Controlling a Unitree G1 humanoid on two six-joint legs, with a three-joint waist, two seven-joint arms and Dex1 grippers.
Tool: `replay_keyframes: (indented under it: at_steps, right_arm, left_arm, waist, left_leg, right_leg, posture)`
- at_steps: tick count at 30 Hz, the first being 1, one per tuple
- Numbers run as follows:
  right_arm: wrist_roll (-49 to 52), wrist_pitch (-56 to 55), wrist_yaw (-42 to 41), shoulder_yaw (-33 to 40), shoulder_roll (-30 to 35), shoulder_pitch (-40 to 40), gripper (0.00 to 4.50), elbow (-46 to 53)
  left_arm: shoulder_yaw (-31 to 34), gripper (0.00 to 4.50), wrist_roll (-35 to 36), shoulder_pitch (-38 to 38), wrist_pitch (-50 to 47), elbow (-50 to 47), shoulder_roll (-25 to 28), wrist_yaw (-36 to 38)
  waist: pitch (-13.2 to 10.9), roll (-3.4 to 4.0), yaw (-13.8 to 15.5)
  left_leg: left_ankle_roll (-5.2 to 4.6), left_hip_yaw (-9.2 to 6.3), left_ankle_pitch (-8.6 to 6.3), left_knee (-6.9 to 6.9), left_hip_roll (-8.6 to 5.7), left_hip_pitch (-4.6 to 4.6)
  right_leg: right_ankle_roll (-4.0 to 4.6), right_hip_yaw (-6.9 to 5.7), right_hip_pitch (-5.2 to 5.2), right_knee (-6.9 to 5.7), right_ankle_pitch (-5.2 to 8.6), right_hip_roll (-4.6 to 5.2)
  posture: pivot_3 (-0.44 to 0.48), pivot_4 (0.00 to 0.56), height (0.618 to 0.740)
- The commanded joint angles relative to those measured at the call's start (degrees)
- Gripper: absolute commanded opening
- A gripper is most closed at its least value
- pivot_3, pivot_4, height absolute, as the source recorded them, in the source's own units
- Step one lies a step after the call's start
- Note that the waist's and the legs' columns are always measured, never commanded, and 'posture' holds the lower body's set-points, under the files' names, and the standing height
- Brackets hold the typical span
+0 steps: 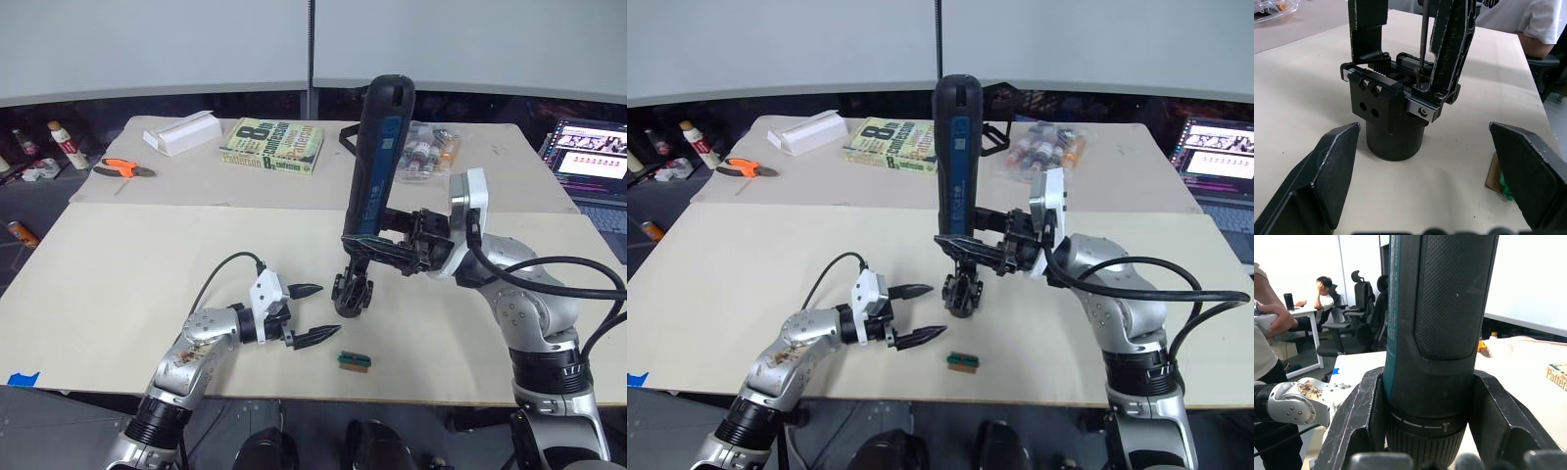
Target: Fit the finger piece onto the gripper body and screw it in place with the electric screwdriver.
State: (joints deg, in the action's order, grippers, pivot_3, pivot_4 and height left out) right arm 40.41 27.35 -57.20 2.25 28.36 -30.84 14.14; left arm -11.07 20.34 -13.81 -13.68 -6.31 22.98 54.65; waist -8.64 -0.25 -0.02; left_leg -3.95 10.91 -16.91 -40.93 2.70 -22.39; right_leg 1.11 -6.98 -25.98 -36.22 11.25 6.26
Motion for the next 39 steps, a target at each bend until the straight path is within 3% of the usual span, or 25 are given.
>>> replay_keyframes:
  at_steps: [1,17,39]
  right_arm:
    - [0.4,-1.7,-0.1,0.8,-0.4,-1.0,1.93,1.6]
    - [-0.1,-1.3,0.2,0.2,-1.0,-0.8,1.93,2.1]
    - [0.0,-1.1,0.5,0.0,-0.7,-1.3,1.93,2.3]
  left_arm:
    - [0.1,4.5,0.1,-0.3,0.6,-1.7,0.0,0.1]
    - [-0.4,4.5,-0.8,-1.0,0.7,-0.4,-0.6,-0.7]
    - [-4.8,4.5,-9.5,-10.0,4.8,15.4,-8.1,-3.1]
  waist:
    - [0.0,0.0,0.0]
    - [0.0,0.0,0.0]
    - [0.0,0.0,0.0]
  left_leg:
    - [0.0,0.0,0.0,0.0,0.0,0.0]
    - [0.0,0.0,0.0,0.0,0.0,0.0]
    - [0.0,0.0,0.0,0.0,-0.02,-0.02]
  right_leg:
    - [0.0,0.0,0.0,0.0,0.0,0.0]
    - [0.0,0.0,0.0,0.0,0.0,0.0]
    - [0.0,-0.01,0.0,0.01,0.0,0.0]
  posture:
    - [0.0,0.15,0.74]
    - [0.0,0.15,0.74]
    - [0.0,0.15,0.74]
